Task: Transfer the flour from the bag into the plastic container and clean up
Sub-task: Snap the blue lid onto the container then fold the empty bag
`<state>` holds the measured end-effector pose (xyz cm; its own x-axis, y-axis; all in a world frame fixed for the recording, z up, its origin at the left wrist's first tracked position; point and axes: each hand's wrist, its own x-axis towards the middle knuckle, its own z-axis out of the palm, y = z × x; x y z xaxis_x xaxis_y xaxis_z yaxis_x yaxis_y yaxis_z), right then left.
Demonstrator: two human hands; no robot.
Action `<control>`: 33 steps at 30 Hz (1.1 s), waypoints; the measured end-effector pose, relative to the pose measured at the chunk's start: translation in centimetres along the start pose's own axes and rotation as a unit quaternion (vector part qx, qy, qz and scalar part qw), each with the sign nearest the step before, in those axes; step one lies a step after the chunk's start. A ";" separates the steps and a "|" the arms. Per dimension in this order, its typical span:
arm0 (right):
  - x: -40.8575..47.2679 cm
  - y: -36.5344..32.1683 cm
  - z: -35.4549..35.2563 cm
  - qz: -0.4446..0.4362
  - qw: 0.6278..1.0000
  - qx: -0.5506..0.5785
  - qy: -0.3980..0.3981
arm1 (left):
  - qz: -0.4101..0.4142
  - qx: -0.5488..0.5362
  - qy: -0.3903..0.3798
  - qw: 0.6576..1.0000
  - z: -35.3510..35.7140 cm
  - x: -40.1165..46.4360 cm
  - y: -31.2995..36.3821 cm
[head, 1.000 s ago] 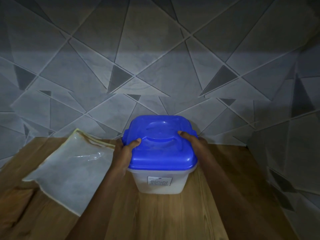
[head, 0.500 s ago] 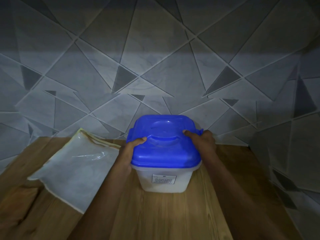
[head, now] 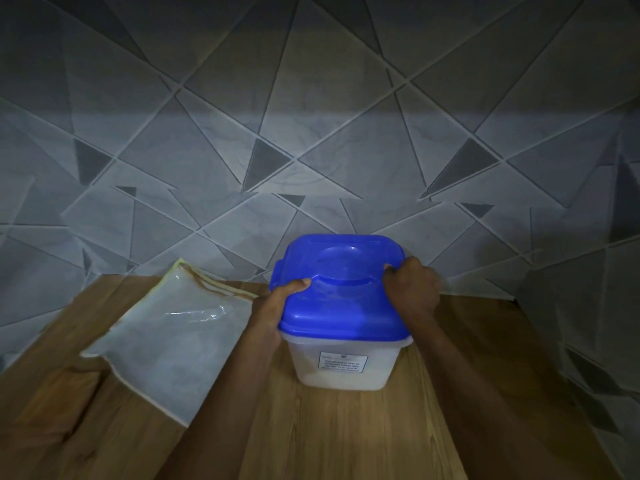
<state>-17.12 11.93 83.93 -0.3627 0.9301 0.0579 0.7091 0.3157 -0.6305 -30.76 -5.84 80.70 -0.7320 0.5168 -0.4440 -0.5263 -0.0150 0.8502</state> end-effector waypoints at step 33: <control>0.0 2.2 1.0 0.046 0.990 0.126 -0.034 | 0.216 0.375 0.036 0.901 -0.8 1.6 0.5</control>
<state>-16.13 12.43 81.75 -0.3485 0.9357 -0.0555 0.5713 0.1651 -0.8040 -32.57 -5.73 80.14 -0.8391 0.5436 -0.0194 0.2358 0.3957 0.8876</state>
